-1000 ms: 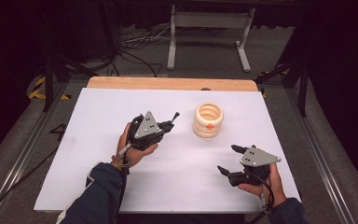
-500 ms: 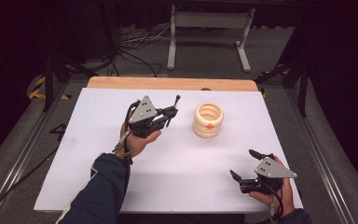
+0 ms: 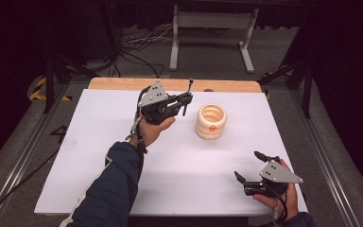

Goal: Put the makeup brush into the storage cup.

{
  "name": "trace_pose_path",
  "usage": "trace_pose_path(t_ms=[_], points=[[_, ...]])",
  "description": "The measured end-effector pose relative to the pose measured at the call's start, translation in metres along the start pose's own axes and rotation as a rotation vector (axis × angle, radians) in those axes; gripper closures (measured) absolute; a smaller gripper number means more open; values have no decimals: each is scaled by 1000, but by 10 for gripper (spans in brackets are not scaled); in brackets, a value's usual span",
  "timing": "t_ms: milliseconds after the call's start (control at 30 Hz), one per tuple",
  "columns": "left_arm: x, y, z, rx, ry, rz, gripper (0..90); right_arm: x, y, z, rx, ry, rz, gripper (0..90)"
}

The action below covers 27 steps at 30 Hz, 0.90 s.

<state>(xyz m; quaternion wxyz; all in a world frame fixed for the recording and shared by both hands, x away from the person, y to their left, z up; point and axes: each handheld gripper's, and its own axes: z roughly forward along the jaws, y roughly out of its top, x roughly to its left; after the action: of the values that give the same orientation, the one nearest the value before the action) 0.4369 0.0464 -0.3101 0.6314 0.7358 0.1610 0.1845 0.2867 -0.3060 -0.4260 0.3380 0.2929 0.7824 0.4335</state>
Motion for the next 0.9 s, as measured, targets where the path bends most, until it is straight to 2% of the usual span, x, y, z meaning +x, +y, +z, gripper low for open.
trace_pose_path(t_ms=[200, 333, 900], points=[[4, 1, 24, -4, -20, -11, 836, -2, 0, -2, -16, -9, 11, 81], [6, -2, 35, -28, -30, -41, 836, -3, 0, -2, -26, -8, 21, 81], [11, -12, 62, -58, -51, -66, 836, -5, -1, -4, -41, -16, 25, 85]])
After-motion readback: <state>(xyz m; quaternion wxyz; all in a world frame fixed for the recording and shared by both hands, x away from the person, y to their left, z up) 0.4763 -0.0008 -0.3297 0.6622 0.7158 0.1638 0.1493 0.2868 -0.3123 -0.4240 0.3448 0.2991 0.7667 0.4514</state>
